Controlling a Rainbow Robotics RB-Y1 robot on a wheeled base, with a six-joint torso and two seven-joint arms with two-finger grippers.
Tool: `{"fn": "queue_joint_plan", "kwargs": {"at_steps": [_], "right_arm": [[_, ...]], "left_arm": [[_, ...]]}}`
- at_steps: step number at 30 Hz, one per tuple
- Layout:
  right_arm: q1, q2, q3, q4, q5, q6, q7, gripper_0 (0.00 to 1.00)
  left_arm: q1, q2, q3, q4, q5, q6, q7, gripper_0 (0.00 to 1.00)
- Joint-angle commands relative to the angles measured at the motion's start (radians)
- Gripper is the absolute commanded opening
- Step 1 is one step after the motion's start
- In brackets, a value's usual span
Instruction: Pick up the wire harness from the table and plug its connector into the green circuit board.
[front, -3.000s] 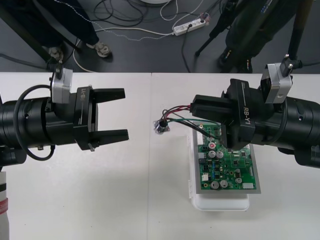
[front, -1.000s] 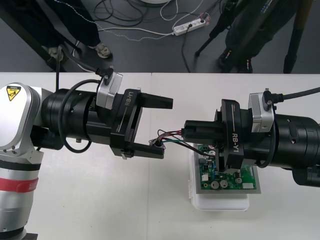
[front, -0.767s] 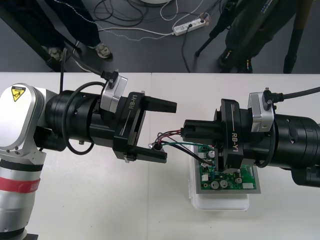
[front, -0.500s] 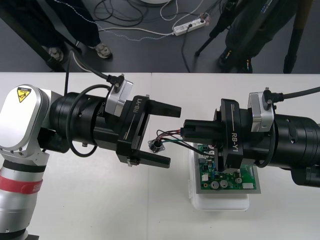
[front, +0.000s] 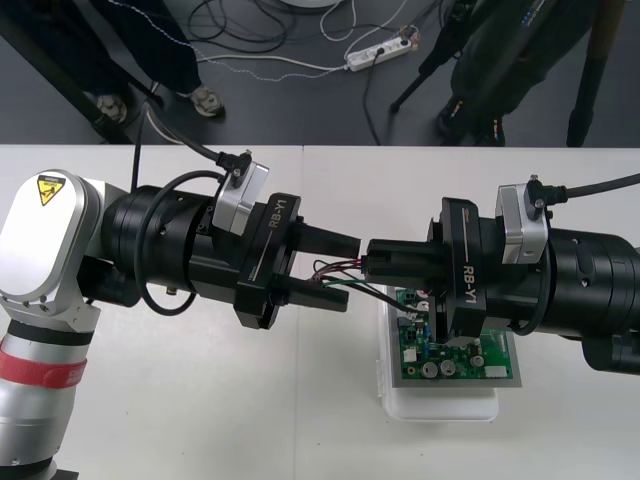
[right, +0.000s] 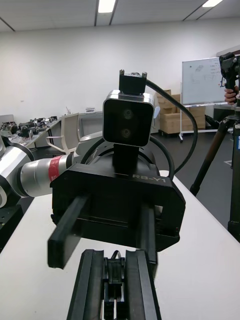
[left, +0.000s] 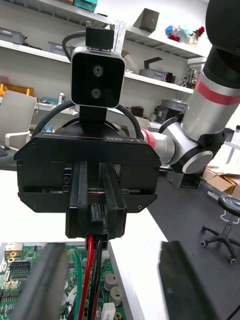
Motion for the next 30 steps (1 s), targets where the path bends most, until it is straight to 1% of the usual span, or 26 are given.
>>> {"fn": "queue_joint_plan", "kwargs": {"at_steps": [1, 2, 22, 23, 25, 27, 28, 29, 30], "right_arm": [[-0.012, 0.014, -0.016, -0.015, -0.019, -0.01, -0.059, 0.0], [-0.012, 0.014, -0.016, -0.014, -0.019, -0.01, -0.06, 0.0], [-0.012, 0.014, -0.021, -0.014, -0.025, -0.01, -0.06, 0.0], [-0.012, 0.014, -0.022, -0.014, -0.024, -0.011, -0.06, 0.01], [-0.012, 0.014, -0.025, -0.014, -0.025, -0.016, -0.062, 0.1], [-0.013, 0.014, -0.031, -0.014, -0.025, -0.016, -0.059, 0.33], [-0.012, 0.014, -0.035, -0.014, -0.025, -0.016, -0.059, 0.69], [-0.013, 0.014, -0.036, -0.014, -0.025, -0.016, -0.057, 0.8], [-0.013, 0.014, -0.038, -0.015, -0.027, -0.016, -0.057, 0.96]], "left_arm": [[-0.028, 0.025, -0.018, -0.005, 0.022, -0.018, 0.056, 0.04], [-0.028, 0.025, -0.02, -0.005, 0.025, -0.015, 0.056, 0.0], [-0.017, 0.025, -0.018, -0.005, 0.049, -0.004, 0.045, 0.0], [-0.017, 0.025, -0.017, -0.005, 0.049, -0.004, 0.045, 0.0], [-0.016, 0.025, -0.018, -0.005, 0.051, -0.004, 0.042, 0.0], [-0.014, 0.025, -0.017, -0.005, 0.051, -0.004, 0.039, 0.0], [-0.012, 0.025, -0.017, -0.005, 0.051, -0.004, 0.036, 0.0], [-0.012, 0.025, -0.018, -0.005, 0.053, -0.004, 0.036, 0.0], [-0.012, 0.025, -0.017, -0.005, 0.053, -0.004, 0.033, 0.0]]}}
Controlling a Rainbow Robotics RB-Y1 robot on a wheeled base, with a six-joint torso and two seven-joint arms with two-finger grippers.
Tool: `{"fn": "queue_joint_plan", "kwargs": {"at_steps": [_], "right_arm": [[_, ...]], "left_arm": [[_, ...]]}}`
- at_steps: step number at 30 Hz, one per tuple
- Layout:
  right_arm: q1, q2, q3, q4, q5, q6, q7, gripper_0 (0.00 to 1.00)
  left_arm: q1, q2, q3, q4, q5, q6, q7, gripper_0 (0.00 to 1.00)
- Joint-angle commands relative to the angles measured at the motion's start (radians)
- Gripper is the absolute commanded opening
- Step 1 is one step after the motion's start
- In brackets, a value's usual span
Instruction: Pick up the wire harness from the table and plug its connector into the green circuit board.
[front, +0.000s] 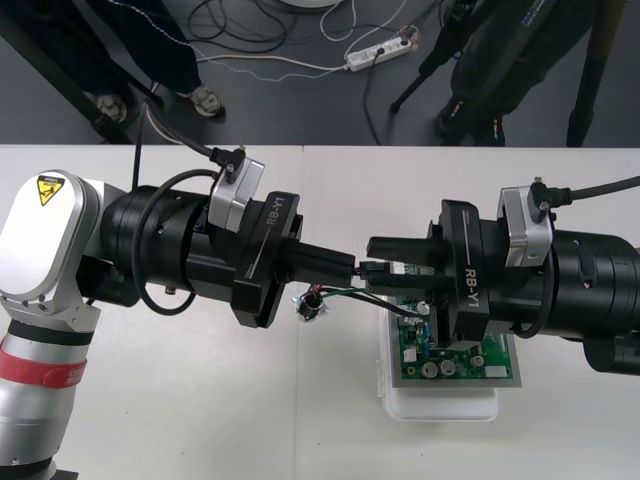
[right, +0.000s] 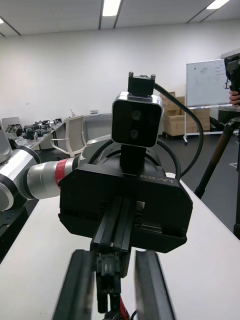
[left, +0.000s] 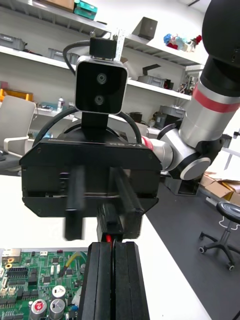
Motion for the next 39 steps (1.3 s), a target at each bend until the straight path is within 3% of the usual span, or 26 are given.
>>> {"fn": "queue_joint_plan", "kwargs": {"at_steps": [1, 25, 39], "right_arm": [[-0.012, 0.012, -0.036, -0.014, -0.013, 0.001, -0.057, 1.0], [-0.013, 0.002, -0.085, 0.015, -0.012, -0.05, -0.039, 1.0], [-0.012, -0.019, -0.169, 0.015, 0.061, -0.126, -0.079, 1.0]], "left_arm": [[-0.012, 0.024, -0.017, -0.014, 0.024, -0.007, 0.032, 0.0], [0.006, 0.047, 0.055, -0.009, 0.033, -0.032, 0.005, 0.0], [0.014, 0.084, 0.129, 0.134, 0.056, -0.032, -0.134, 0.0]]}}
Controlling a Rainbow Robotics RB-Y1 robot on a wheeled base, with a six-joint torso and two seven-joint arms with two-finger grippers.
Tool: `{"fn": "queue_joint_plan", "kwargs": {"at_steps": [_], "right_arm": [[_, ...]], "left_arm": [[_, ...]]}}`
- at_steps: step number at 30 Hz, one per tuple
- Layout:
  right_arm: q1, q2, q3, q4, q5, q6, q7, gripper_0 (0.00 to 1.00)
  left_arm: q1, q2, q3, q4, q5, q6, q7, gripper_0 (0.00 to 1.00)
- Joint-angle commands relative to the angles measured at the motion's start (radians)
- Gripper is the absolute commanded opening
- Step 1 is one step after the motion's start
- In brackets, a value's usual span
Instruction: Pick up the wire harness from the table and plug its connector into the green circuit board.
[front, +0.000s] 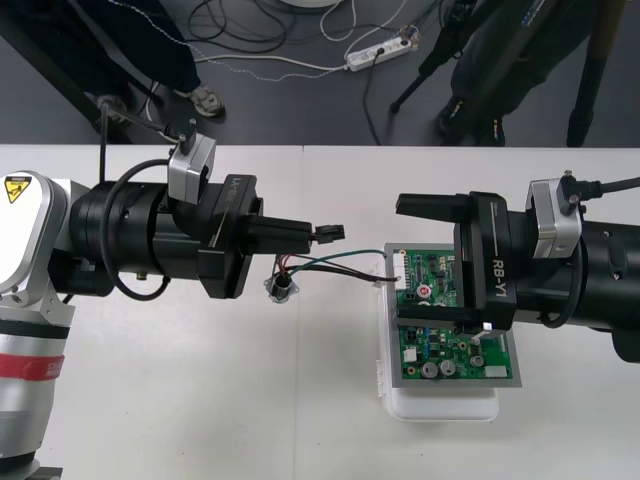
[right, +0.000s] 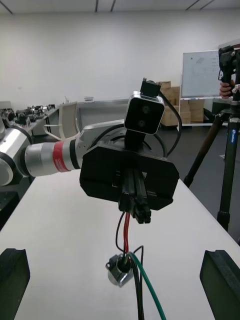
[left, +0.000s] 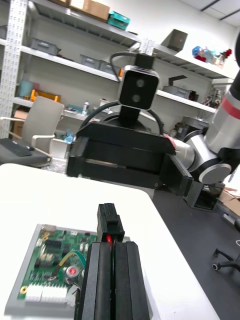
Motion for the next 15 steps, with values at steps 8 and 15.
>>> {"fn": "queue_joint_plan", "kwargs": {"at_steps": [8, 15], "right_arm": [[-0.013, -0.025, -0.137, -0.01, 0.123, -0.139, -0.226, 1.0], [-0.025, -0.025, -0.22, -0.01, 0.215, -0.251, -0.327, 1.0]], "left_arm": [[0.027, 0.095, 0.028, 0.07, 0.029, -0.029, -0.169, 0.0], [0.028, 0.138, 0.028, 0.155, 0.037, -0.029, -0.198, 0.0]]}}
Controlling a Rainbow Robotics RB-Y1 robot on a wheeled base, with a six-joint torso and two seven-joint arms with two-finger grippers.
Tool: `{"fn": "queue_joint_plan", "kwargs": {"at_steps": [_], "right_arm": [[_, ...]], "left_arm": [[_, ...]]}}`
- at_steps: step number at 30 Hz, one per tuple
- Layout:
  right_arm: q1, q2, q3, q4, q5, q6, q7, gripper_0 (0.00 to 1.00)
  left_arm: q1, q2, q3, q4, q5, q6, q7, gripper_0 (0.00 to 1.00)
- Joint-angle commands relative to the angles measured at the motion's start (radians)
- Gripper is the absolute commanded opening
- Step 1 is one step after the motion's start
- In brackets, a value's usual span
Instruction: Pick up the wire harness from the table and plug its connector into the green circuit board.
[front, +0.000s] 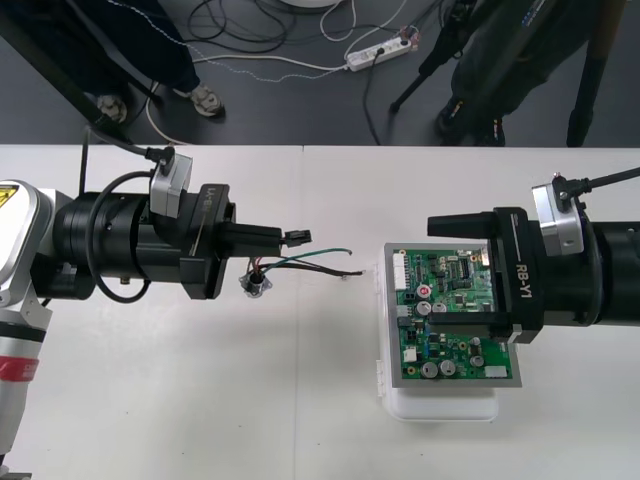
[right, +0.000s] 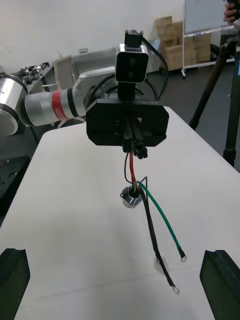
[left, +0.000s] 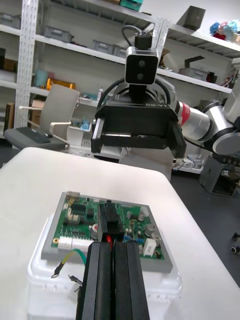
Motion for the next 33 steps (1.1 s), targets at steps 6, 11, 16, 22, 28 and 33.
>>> {"fn": "queue_joint_plan", "kwargs": {"at_steps": [6, 11, 16, 22, 28, 33], "right_arm": [[-0.065, -0.024, -0.141, -0.011, 0.12, -0.154, -0.172, 1.0], [-0.085, -0.026, -0.17, -0.011, 0.16, -0.154, -0.219, 1.0], [-0.085, -0.081, -0.179, -0.011, 0.2, -0.154, -0.221, 1.0], [-0.083, -0.145, -0.167, -0.011, 0.254, -0.154, -0.213, 1.0], [-0.085, -0.217, -0.132, -0.012, 0.286, -0.154, -0.201, 1.0], [-0.082, -0.274, -0.121, -0.014, 0.309, -0.154, -0.15, 1.0]], "left_arm": [[0.049, 0.089, 0.023, 0.049, 0.025, -0.029, -0.062, 0.0], [0.072, 0.099, 0.023, 0.049, 0.022, -0.029, -0.083, 0.0], [0.086, 0.099, 0.013, 0.052, -0.015, -0.029, -0.134, 0.0], [0.088, 0.099, 0.005, 0.053, -0.035, -0.029, -0.159, 0.0], [0.088, 0.099, -0.006, 0.053, -0.069, -0.029, -0.18, 0.0], [0.088, 0.098, -0.036, 0.095, -0.061, -0.029, -0.224, 0.0]]}}
